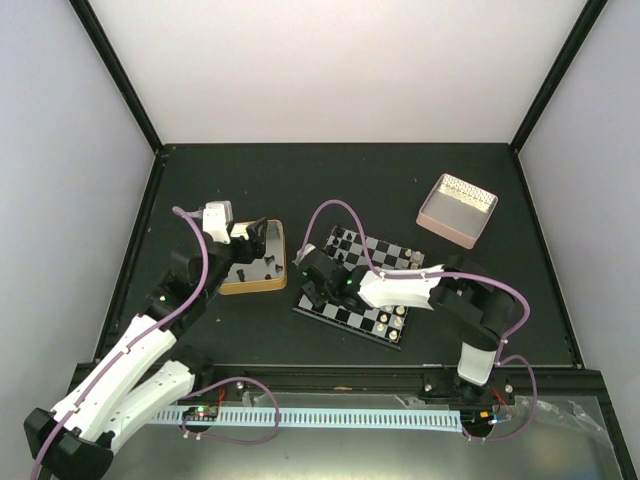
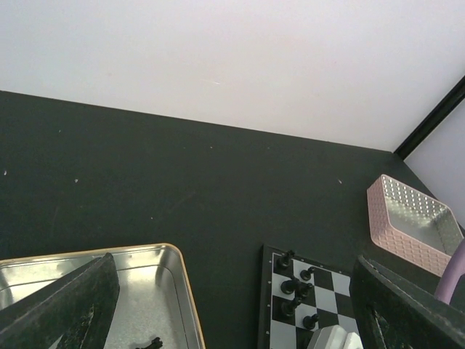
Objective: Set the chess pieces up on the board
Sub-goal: Place the chess piece on the chessboard.
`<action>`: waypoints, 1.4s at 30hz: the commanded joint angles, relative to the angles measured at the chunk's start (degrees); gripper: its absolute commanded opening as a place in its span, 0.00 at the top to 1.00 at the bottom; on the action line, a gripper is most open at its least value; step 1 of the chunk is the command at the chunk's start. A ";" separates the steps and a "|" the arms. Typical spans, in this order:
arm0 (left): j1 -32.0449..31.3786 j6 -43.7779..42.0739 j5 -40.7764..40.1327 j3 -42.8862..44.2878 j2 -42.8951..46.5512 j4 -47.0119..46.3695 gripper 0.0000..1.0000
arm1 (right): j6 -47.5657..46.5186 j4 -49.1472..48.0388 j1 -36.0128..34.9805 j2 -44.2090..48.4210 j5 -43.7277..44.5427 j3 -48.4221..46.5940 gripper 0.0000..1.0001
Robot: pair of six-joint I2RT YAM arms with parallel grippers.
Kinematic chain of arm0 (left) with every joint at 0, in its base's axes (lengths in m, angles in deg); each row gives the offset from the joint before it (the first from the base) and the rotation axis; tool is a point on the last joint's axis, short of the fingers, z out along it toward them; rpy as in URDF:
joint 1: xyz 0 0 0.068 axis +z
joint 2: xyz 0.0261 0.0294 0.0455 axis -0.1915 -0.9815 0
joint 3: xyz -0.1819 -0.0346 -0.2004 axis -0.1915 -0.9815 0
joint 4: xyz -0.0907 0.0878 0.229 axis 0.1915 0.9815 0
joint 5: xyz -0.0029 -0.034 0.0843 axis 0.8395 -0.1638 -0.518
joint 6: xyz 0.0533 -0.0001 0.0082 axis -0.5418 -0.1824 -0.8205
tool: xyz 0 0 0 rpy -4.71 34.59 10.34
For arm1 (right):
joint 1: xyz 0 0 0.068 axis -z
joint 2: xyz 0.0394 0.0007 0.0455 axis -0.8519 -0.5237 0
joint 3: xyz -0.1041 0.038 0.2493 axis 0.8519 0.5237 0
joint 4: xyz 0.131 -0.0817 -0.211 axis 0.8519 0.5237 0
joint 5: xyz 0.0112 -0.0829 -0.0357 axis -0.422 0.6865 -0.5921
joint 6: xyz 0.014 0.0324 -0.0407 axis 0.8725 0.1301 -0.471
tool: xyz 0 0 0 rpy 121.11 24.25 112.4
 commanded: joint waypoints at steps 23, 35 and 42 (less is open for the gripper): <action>0.60 0.32 1.11 0.41 -0.30 0.25 0.11 | 3.19 1.77 1.07 1.39 1.14 0.95 0.92; 0.70 0.17 1.09 0.58 -0.38 0.65 0.11 | 4.26 4.12 1.08 2.14 0.14 -1.69 0.74; 0.85 0.81 0.66 0.93 -1.29 1.39 0.11 | 5.32 14.05 1.12 8.27 1.39 -9.01 0.54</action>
